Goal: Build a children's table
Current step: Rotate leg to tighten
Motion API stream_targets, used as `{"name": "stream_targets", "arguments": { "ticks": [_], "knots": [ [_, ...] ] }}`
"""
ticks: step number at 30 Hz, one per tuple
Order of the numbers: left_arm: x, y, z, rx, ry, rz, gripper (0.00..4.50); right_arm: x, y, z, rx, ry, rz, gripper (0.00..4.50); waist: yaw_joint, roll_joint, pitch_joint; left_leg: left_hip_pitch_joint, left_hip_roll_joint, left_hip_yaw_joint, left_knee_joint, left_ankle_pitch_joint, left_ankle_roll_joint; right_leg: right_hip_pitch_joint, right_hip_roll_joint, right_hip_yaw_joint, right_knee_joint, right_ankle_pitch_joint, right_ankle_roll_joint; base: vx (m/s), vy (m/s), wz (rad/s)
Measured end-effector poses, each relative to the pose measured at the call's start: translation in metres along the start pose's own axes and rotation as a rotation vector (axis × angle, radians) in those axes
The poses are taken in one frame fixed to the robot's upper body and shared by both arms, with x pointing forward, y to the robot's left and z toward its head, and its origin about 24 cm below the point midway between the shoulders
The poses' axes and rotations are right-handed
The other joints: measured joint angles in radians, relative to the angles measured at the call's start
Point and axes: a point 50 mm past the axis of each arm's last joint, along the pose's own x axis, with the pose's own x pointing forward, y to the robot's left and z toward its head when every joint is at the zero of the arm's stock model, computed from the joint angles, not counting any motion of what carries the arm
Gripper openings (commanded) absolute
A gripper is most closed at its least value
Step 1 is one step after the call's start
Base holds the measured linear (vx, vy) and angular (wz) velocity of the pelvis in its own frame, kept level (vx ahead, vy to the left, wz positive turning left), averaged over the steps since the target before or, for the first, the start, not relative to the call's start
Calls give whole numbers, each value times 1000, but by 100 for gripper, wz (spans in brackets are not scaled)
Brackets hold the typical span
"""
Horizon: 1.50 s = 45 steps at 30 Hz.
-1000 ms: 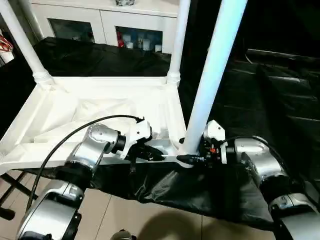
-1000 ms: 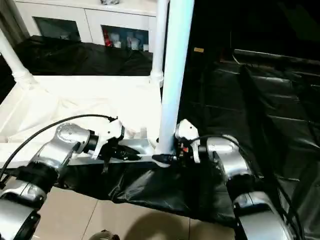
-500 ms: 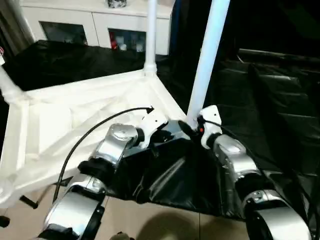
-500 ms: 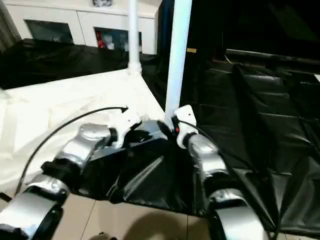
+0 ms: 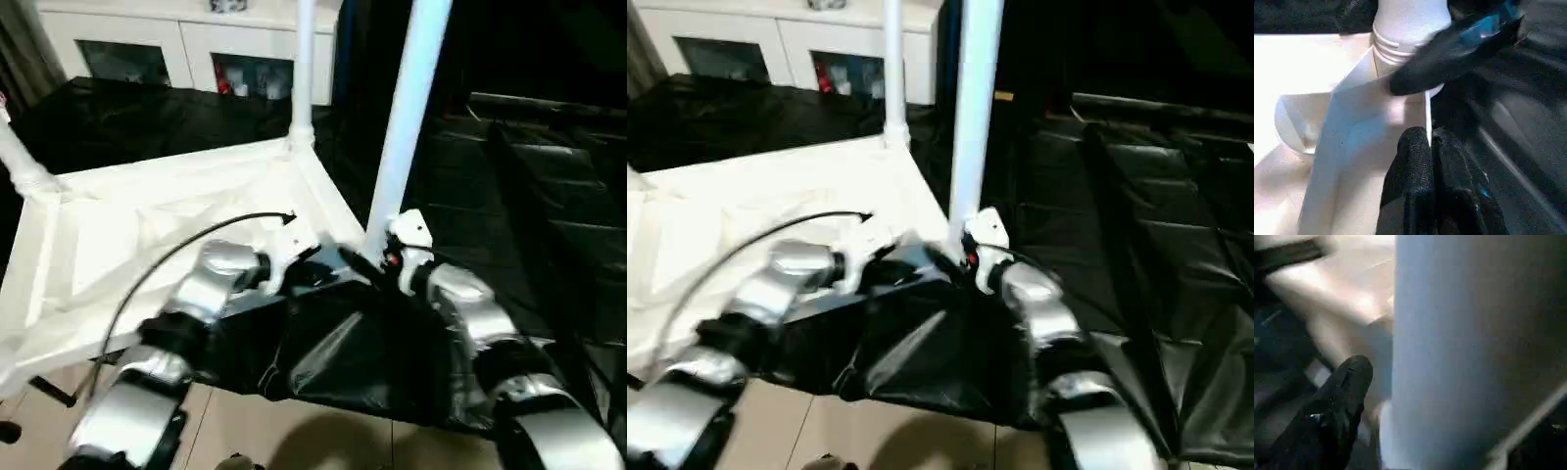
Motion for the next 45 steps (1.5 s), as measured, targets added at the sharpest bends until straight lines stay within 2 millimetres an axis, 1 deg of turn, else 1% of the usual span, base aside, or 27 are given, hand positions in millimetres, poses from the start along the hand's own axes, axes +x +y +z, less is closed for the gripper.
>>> {"name": "stream_targets", "arguments": {
  "ticks": [1,3,4,7,9,10,12,15,21,24,28,34,37,38,39,44,45],
  "knots": [
    [-2,-1,-1,6,3,-26,0,-4,1,0,-11,10,58,375,4,0,0,0,0,0,1,0,0,0,0,0,0,0,0,0,0,0],
    [-5,-2,-2,9,7,-54,0,-8,2,-1,-21,19,114,375,8,-2,1,0,1,0,1,0,0,0,0,0,1,0,0,0,0,0],
    [-6,-2,-3,13,9,-66,0,-10,3,-1,-18,22,138,360,10,-3,2,0,1,0,2,0,0,0,0,0,1,0,0,0,0,0],
    [-12,-4,-5,17,12,-95,0,-14,4,0,16,24,211,349,13,-4,2,0,1,0,3,0,0,0,0,0,1,0,0,0,0,0],
    [-15,-4,-6,12,15,-112,0,-17,4,1,26,25,243,331,15,-4,2,-1,1,0,3,0,0,0,0,0,1,0,0,0,0,0],
    [-16,-4,-6,9,14,-123,0,-17,4,1,26,27,257,312,15,-4,2,-1,1,0,3,0,0,0,0,0,1,0,0,0,0,0],
    [-18,-4,-7,5,15,-131,0,-17,5,2,22,29,268,307,16,-4,2,-1,1,0,2,0,0,0,0,-1,1,0,0,0,0,0],
    [-19,-4,-7,3,17,-134,0,-17,5,2,23,29,270,276,16,-4,2,-1,1,0,2,0,0,0,0,-1,1,0,0,0,0,0],
    [-17,-5,-7,-4,11,-136,0,-14,10,1,37,15,267,267,16,-4,2,-1,1,0,2,0,0,0,0,-1,1,0,0,0,0,0],
    [-14,-4,-7,-15,12,-101,0,-12,11,-3,61,-6,192,266,14,-4,2,0,1,0,2,0,0,0,0,-1,1,0,0,0,0,0],
    [4,5,0,-45,0,68,0,2,1,-6,146,-50,-118,266,9,-4,2,1,1,0,3,0,0,2,0,0,1,-2,3,0,0,0],
    [33,11,17,-89,-6,237,0,24,-10,0,231,-54,-491,266,4,-3,2,1,-1,0,5,0,0,1,-1,2,1,1,0,0,0,0],
    [37,12,19,-89,-9,260,0,27,-12,2,238,-51,-545,266,5,-2,1,1,-1,0,1,0,0,1,-1,1,0,1,1,0,0,0],
    [37,12,20,-87,-10,262,0,28,-12,3,239,-59,-557,322,7,-2,1,0,-1,0,-1,0,0,0,-1,1,0,0,2,0,0,0],
    [37,12,20,-85,-10,262,0,28,-11,3,238,-63,-564,322,8,-2,1,0,-1,0,-1,0,0,0,-1,1,0,0,2,0,0,0],
    [35,13,19,-73,-15,264,0,30,-9,4,270,-103,-558,375,8,-2,1,-1,-1,0,-1,0,0,-1,-1,1,0,0,2,0,0,0],
    [33,12,19,-63,-18,259,0,30,-9,4,261,-107,-541,375,7,-2,1,0,-1,0,-1,0,0,-1,-1,1,0,0,2,0,0,0]
  ]
}}
